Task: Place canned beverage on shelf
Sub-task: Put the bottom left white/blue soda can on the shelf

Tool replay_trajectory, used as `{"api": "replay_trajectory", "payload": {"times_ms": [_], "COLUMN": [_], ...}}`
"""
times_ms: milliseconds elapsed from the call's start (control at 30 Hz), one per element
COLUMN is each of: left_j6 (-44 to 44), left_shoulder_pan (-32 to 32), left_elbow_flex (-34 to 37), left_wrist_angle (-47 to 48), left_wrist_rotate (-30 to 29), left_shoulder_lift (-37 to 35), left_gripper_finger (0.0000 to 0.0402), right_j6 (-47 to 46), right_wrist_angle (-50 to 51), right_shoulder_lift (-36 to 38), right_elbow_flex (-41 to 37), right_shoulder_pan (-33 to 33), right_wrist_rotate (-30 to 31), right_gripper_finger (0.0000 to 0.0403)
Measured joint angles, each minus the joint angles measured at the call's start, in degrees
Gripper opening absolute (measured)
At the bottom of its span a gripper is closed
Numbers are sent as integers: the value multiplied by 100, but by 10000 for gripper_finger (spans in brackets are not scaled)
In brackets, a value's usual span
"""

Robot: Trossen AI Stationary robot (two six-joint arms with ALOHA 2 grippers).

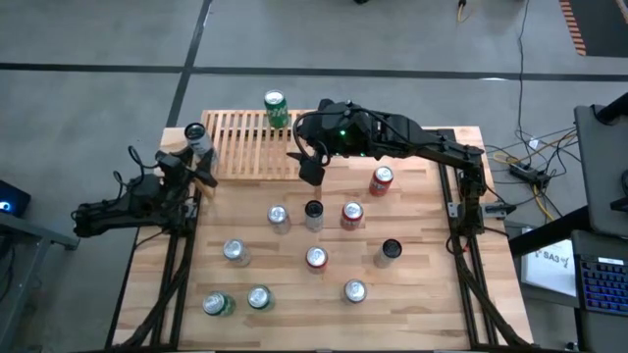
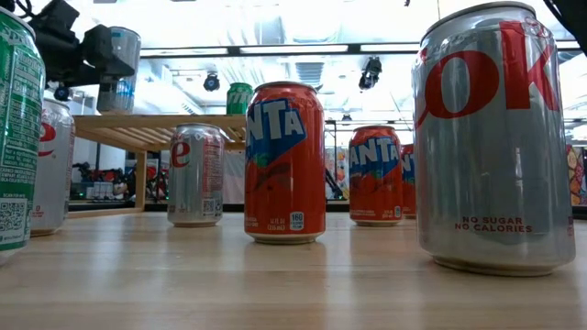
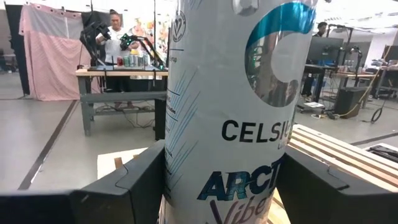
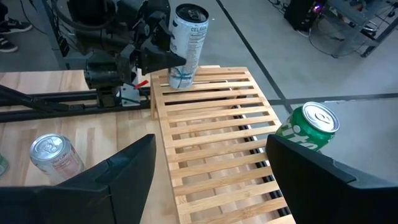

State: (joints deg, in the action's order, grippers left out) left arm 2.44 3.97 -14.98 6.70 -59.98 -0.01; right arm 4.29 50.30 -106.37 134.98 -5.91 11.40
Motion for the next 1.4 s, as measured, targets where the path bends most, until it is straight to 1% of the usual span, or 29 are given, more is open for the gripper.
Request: {"api": "replay_trajectory", "payload": {"times_ms": [133,533,833,1133,1400], "left_j6": [-104,-168,-173,-174,-218], "left_shoulder_pan": [0,0,2,4,0], "left_elbow_flex": [2,11,52,66,76], "left_wrist_angle": [48,95,38,27,22], "left_wrist_rotate": [-94,-122,-517,-517,-618], "left_shoulder_lift": [7,17,17,73,155], "left_gripper_finger": [237,237,237,238,250], "right_j6": [21,44,92,111,127], "right_wrist_angle": [2,2,2,2,2], "right_shoulder_lift": [-1,-2,-2,-2,-2], "right_elbow_flex": [0,0,0,0,0], "right_shoulder_pan": [0,0,0,0,2], "right_wrist_rotate": [2,4,3,0,0], "right_gripper_finger": [292,292,292,292,292]}}
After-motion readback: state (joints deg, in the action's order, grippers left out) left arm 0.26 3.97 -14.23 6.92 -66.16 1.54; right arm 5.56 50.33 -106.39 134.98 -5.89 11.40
